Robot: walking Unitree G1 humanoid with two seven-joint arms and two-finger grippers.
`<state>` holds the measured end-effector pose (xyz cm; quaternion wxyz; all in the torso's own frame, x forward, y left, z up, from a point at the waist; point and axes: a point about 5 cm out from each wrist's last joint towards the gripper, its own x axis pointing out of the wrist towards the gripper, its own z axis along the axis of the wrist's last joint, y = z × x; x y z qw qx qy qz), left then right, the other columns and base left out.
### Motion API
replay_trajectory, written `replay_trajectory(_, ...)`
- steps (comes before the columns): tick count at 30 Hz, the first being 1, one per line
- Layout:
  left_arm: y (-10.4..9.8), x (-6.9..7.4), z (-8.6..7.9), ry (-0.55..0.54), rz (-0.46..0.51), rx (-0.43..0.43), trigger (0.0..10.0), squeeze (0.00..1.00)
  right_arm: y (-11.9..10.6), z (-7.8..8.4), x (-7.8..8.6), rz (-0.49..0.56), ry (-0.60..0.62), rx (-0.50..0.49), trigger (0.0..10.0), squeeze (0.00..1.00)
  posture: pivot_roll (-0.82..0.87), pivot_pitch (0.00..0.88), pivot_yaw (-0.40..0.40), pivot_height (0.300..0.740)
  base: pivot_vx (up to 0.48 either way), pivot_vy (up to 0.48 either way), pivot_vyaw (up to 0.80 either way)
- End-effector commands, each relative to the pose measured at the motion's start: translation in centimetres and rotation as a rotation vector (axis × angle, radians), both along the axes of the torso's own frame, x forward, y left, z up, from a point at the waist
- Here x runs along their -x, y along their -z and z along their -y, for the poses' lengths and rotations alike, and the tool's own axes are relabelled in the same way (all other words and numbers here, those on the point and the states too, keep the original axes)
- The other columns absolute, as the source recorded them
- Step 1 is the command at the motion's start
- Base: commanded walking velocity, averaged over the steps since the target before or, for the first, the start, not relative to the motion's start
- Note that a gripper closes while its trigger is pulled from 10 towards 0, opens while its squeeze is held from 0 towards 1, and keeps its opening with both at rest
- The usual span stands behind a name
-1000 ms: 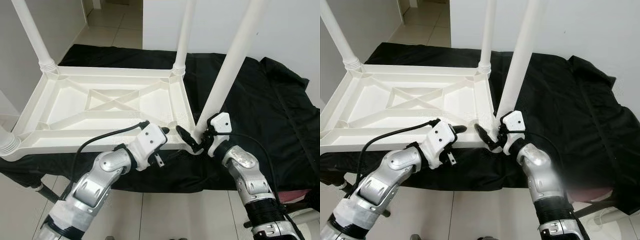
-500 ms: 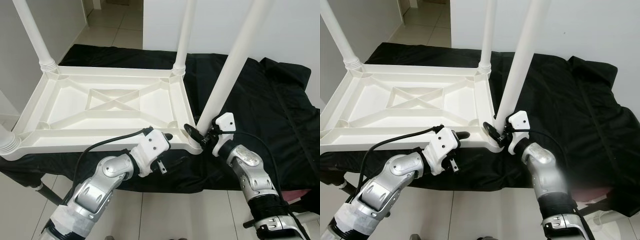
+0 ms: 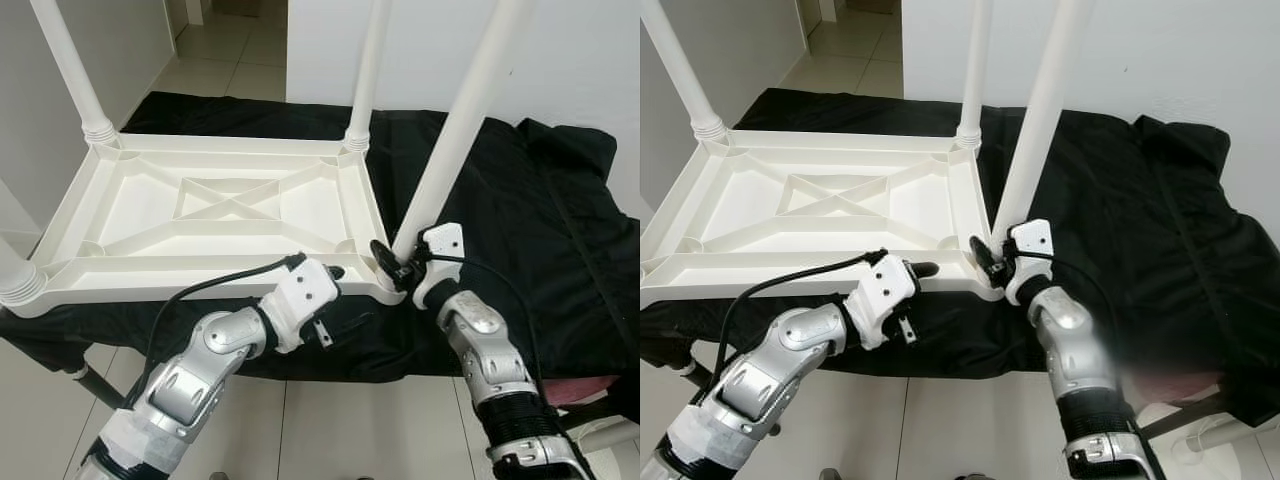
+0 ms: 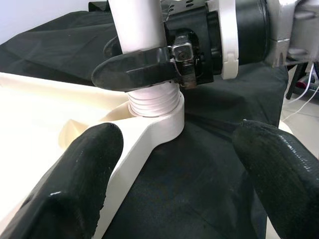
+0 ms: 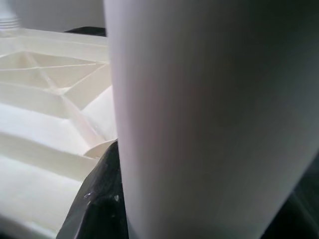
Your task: Building children table
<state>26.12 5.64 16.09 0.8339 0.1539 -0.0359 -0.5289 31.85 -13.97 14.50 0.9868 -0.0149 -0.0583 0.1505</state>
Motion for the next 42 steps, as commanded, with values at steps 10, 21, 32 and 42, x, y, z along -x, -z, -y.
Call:
replay_trajectory(10,0.1,0.0,0.5,0.048,0.001,-0.015,10.0,0.00,1.5,-1.7,1.4,-0.050,0.301,-0.079,10.0,0.00,0.00,0.061,-0.063,0.740,0.000,0.000,0.00)
replay_trajectory(21,0.4,0.5,0.4,0.054,-0.014,-0.017,10.0,0.00,1.2,-3.1,2.1,-0.056,0.371,-0.136,10.0,0.00,0.01,0.071,-0.062,0.740,0.000,0.000,0.00)
replay_trajectory(32,0.4,0.4,0.4,0.061,-0.017,-0.018,10.0,0.00,-0.2,-2.9,2.5,0.036,0.291,-0.088,10.0,1.00,-0.01,0.072,-0.055,0.740,0.000,0.000,0.00)
replay_trajectory(42,0.3,0.2,0.6,0.061,-0.009,-0.016,10.0,0.00,-0.1,-1.5,2.9,0.066,0.122,-0.032,10.0,0.00,-0.02,0.074,-0.051,0.740,0.000,0.000,0.00)
